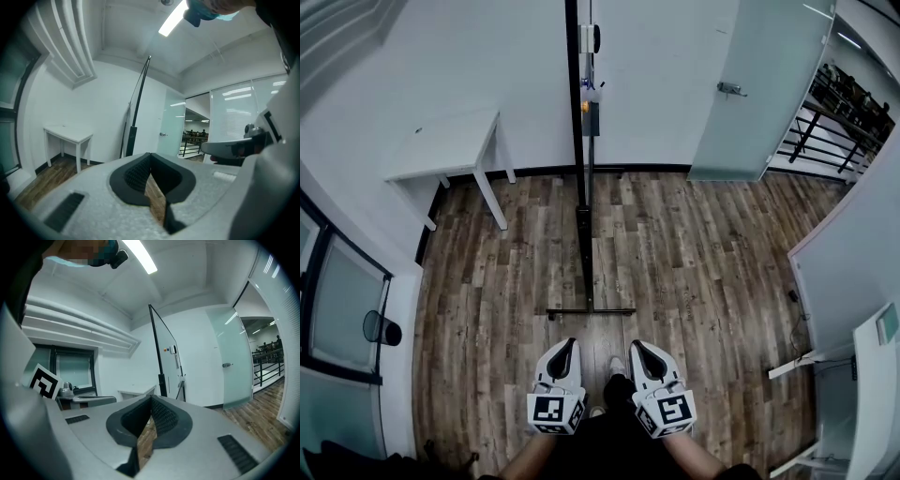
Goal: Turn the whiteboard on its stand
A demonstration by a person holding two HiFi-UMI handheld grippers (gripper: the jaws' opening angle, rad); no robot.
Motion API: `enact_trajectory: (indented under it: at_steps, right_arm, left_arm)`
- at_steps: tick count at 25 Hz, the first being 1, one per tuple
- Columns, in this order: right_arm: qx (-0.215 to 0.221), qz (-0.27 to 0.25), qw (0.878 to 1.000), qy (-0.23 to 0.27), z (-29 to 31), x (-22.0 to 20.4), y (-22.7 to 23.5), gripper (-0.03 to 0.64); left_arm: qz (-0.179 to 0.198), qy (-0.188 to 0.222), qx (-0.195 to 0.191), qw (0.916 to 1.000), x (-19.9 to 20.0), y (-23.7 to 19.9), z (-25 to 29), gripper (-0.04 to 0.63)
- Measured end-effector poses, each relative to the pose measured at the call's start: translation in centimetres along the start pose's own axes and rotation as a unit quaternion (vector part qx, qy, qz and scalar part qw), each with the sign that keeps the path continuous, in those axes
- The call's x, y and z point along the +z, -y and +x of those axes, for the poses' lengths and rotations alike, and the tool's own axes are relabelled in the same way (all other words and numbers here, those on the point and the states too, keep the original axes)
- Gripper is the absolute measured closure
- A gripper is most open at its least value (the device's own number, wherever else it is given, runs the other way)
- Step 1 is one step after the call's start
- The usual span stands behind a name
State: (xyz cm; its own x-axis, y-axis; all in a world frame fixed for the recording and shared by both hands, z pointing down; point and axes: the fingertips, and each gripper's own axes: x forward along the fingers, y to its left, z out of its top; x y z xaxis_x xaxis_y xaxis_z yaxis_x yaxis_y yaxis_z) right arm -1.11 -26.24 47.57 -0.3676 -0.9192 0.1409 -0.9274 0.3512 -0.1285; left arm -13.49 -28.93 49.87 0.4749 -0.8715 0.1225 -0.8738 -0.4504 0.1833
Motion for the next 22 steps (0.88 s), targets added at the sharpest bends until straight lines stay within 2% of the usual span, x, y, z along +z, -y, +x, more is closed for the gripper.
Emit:
enact_trajectory:
  at_steps: [15,22]
  right_arm:
    - [0.015,-0.007,1.0,-0.006,8.8,2.1,8.5,0.606]
    - [0.023,0.005,1.0,-0.011,12.8,2.1,10.8,0.606]
  left_arm:
    - [-0.006,0.009,0.021,0.9997,1.8,-1.9,13.0,0.578]
    - [-0.002,-0.004,0.026,0.9996,1.4,-3.5,17.5,0.577]
